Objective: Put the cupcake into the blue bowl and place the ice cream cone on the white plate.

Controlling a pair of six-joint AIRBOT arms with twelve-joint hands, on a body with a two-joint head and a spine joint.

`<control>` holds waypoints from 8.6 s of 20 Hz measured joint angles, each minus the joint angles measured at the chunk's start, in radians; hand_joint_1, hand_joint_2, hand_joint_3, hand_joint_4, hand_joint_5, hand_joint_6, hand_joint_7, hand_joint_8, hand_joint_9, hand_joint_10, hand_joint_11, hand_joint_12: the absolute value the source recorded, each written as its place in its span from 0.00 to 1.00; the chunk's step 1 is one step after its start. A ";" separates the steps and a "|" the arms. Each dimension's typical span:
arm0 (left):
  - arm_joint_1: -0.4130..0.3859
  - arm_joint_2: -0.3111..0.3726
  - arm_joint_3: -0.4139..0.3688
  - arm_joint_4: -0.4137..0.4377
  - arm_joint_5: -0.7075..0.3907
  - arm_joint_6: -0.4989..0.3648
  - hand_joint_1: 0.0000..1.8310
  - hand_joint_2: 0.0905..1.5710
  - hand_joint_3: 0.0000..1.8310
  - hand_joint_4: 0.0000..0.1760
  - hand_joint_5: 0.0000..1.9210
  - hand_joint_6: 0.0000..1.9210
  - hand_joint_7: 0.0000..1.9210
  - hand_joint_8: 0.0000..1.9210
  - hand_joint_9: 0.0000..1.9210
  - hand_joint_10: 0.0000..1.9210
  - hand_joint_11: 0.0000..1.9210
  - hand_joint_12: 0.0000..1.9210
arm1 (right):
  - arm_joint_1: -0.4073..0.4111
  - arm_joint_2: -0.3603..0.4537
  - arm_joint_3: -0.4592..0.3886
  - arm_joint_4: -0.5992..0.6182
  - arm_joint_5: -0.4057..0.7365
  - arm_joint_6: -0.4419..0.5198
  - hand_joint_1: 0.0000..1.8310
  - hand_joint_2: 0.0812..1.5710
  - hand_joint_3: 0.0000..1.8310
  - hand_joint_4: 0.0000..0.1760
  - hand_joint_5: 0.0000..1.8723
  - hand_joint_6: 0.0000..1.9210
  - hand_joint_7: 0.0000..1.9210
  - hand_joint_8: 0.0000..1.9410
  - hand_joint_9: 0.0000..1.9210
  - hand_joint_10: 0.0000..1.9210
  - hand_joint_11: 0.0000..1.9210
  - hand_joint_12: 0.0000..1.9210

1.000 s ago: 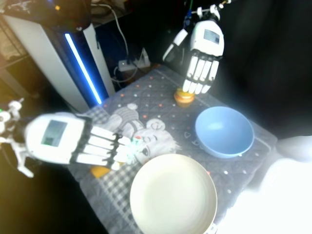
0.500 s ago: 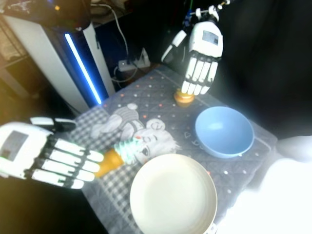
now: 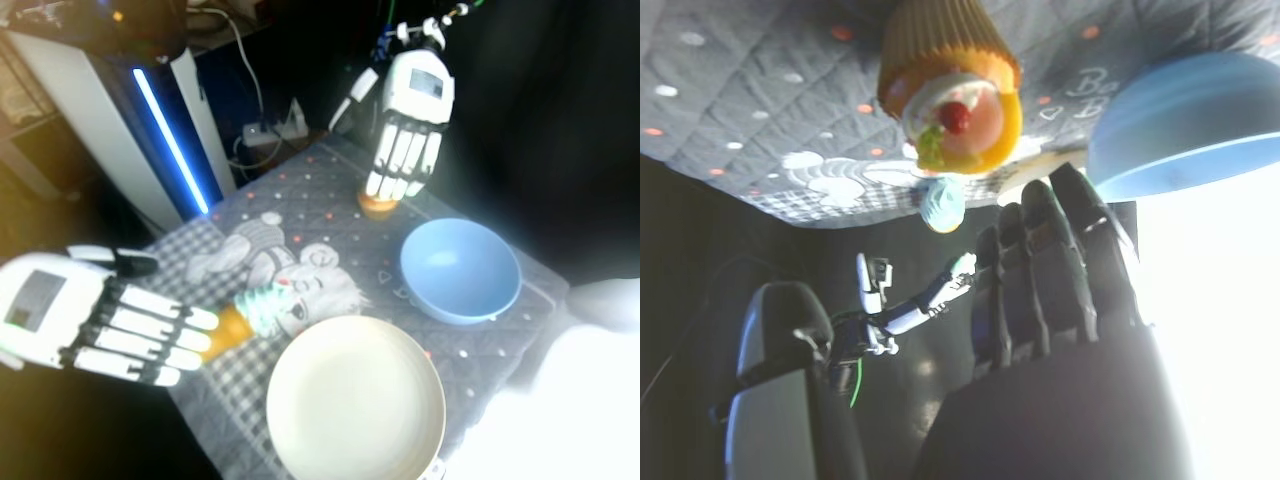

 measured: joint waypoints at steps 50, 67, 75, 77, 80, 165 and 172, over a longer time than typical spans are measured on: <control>0.100 -0.088 0.064 -0.053 0.074 0.028 0.50 0.52 0.00 0.00 0.30 0.00 0.30 0.00 0.30 0.00 0.12 0.38 | 0.207 -0.224 0.173 -0.130 -0.233 0.004 0.42 0.46 0.00 0.00 0.25 0.00 0.28 0.01 0.28 0.01 0.13 0.56; 0.100 -0.100 0.066 -0.051 0.073 0.036 0.77 0.62 0.00 0.00 0.60 0.29 0.64 0.25 0.61 0.45 0.55 0.49 | 0.207 -0.246 0.208 -0.097 -0.233 0.012 0.70 0.66 0.00 0.00 0.55 0.39 0.63 0.41 0.66 0.44 0.55 0.75; 0.125 -0.100 0.066 -0.178 0.073 0.133 0.77 0.62 0.00 0.00 0.61 0.30 0.68 0.16 0.60 0.45 0.50 0.51 | 0.209 -0.246 0.208 -0.096 -0.224 0.012 0.69 0.66 0.00 0.00 0.53 0.45 0.62 0.39 0.64 0.48 0.55 0.77; 0.132 -0.099 0.066 -0.244 0.068 0.172 0.77 0.62 0.00 0.00 0.59 0.35 0.70 0.12 0.61 0.43 0.51 0.48 | 0.211 -0.245 0.203 -0.096 -0.214 0.010 0.70 0.66 0.00 0.00 0.53 0.43 0.62 0.43 0.64 0.52 0.55 0.80; 0.142 -0.093 0.066 -0.336 0.048 0.227 0.77 0.62 0.00 0.00 0.59 0.32 0.70 0.12 0.63 0.42 0.53 0.48 | 0.211 -0.233 0.189 -0.091 -0.186 0.008 0.70 0.66 0.00 0.00 0.53 0.41 0.64 0.40 0.67 0.48 0.60 0.75; -0.134 -0.468 0.486 -0.802 0.192 0.621 0.52 0.50 0.00 0.67 0.20 0.00 0.13 0.00 0.07 0.01 0.00 0.13 | 0.618 -0.553 0.492 0.049 -0.417 -0.229 0.31 0.47 0.00 1.00 0.03 0.00 0.08 0.00 0.08 0.00 0.00 0.42; -0.130 -0.352 0.379 -0.888 0.077 0.665 0.55 0.52 0.00 0.66 0.18 0.00 0.13 0.00 0.07 0.00 0.05 0.03 | 0.618 -0.450 0.369 0.044 -0.280 -0.229 0.31 0.50 0.00 1.00 0.00 0.00 0.04 0.00 0.02 0.01 0.00 0.21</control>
